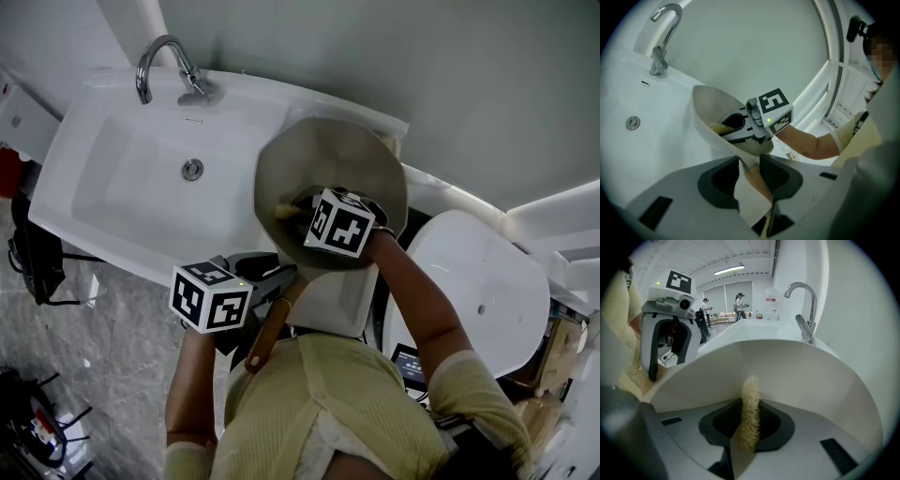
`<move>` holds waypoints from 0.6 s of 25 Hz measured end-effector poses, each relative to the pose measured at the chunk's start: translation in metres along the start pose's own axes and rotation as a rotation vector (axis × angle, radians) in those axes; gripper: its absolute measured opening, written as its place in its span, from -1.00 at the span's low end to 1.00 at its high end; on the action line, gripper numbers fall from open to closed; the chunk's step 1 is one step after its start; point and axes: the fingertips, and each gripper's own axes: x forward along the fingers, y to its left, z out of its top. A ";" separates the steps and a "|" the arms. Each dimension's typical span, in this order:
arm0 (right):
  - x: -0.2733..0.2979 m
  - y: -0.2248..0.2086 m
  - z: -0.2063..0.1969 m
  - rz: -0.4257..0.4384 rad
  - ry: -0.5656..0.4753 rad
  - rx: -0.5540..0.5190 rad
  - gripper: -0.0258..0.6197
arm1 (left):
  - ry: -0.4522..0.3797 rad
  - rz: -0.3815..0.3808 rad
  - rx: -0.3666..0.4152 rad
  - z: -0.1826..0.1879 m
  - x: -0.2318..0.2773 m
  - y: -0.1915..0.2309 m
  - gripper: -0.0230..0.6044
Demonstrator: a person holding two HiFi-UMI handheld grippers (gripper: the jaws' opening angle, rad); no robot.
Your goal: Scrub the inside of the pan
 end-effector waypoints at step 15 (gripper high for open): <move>-0.013 0.037 -0.018 0.210 0.071 -0.002 -0.66 | 0.002 -0.010 -0.009 0.000 0.000 0.000 -0.36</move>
